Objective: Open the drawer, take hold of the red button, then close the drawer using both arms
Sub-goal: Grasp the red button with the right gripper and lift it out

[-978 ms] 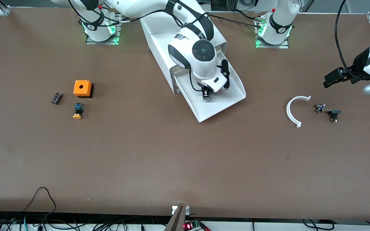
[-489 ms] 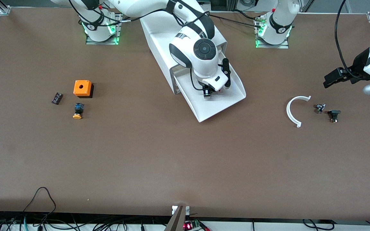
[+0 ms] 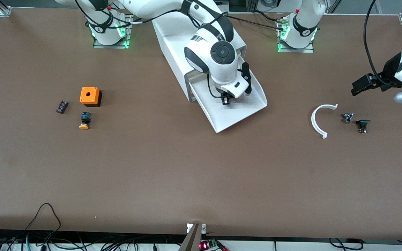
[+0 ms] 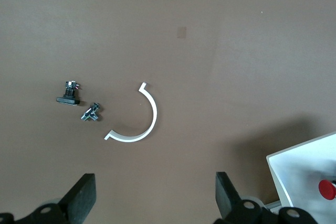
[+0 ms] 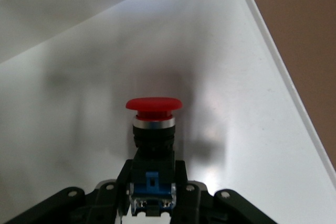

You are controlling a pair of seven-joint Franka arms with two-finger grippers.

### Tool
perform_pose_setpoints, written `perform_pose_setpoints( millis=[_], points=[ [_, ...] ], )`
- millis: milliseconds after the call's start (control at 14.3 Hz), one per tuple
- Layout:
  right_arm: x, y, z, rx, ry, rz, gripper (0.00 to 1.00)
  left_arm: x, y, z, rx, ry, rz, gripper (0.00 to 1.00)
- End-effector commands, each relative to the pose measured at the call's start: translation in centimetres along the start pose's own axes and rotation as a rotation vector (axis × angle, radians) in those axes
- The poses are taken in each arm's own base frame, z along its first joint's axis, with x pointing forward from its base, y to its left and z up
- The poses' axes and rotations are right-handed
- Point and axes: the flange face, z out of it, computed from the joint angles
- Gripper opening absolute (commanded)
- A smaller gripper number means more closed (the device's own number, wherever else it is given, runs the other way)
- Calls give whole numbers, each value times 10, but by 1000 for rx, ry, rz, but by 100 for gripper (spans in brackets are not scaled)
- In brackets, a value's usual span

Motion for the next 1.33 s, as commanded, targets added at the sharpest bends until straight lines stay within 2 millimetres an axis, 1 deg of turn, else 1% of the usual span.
perform_pose_setpoints(
  millis=[0,140,279,349,559,629,699,838,908,978,1048,1188,1258],
  points=[
    [8,1,6,-15,3,-25,25,3,0,-4,22,4,-8,100],
    [11,-1,3,-24,11,-24,21,5,-1,0,21,-3,-8,100],
    [13,-2,-8,-32,22,-24,18,5,-1,1,22,-3,-9,100],
    [13,-3,-17,-41,30,-19,17,5,-1,1,22,-3,-9,100],
    [15,-1,-60,-95,92,19,16,7,0,4,18,-5,-12,100],
    [13,0,-77,-109,113,57,16,12,1,7,11,8,-16,100],
    [3,10,-99,-126,138,119,16,16,3,10,8,23,-28,100],
    [-11,22,-124,-144,171,263,16,24,16,26,4,29,-87,100],
    [-23,33,-136,-151,188,361,16,29,24,36,-1,36,-119,100],
    [-37,44,-147,-156,201,454,16,32,37,50,-5,46,-127,100],
    [-56,57,-164,-166,212,541,16,34,53,69,-9,54,-129,100],
    [-107,84,-182,-167,210,705,16,32,77,106,-22,66,-184,100],
    [-144,100,-184,-160,195,824,16,27,90,124,-29,67,-221,100]
  ],
)
